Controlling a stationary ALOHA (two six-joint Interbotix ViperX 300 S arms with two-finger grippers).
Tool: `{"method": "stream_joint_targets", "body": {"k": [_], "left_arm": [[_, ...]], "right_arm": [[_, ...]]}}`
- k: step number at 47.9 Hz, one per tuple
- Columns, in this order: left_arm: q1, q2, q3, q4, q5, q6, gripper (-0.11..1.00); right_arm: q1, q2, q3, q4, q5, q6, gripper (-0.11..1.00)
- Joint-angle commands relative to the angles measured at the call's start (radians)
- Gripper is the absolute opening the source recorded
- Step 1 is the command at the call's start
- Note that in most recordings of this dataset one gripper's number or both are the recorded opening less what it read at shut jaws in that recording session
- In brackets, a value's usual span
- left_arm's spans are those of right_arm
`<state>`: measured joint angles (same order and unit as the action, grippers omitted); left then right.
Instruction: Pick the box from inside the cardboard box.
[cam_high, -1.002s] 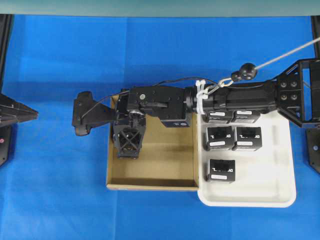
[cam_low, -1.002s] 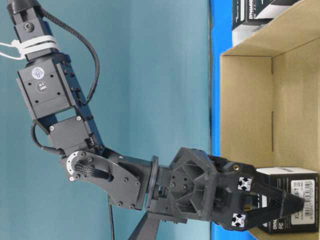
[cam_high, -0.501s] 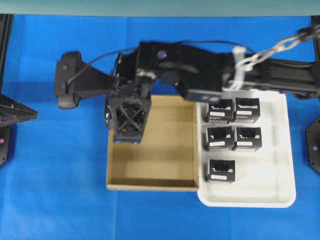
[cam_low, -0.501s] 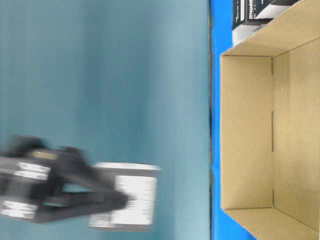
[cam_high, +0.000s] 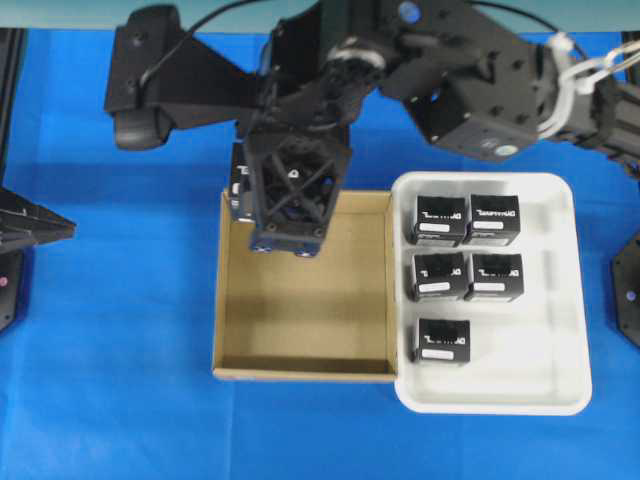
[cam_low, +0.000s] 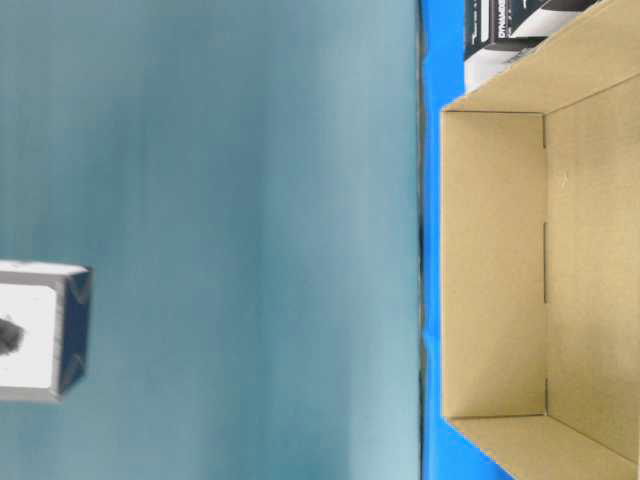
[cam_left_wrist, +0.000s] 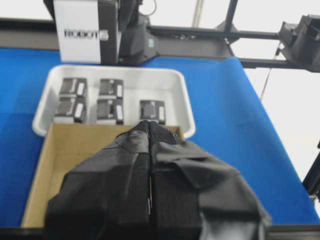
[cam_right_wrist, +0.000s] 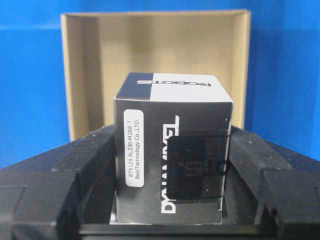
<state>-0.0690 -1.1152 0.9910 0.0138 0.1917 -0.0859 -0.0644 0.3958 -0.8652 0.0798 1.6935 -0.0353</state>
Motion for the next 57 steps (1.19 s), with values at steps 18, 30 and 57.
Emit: {"method": "stream_joint_targets", "body": {"k": [18,30,57], "left_arm": [[-0.003,0.005,-0.029,0.002,-0.005,0.0,-0.07],[-0.003,0.005,-0.031,0.002,-0.005,-0.003,-0.07],[-0.003,0.014,-0.026,0.002,-0.005,-0.003,-0.07]], "right_arm": [[0.017,-0.359,0.508,-0.005,-0.005,0.089,0.63],[0.086,-0.563,0.848,0.003,-0.127,0.195,0.63],[0.267,-0.804,1.424,0.005,-0.474,0.327,0.63]]}}
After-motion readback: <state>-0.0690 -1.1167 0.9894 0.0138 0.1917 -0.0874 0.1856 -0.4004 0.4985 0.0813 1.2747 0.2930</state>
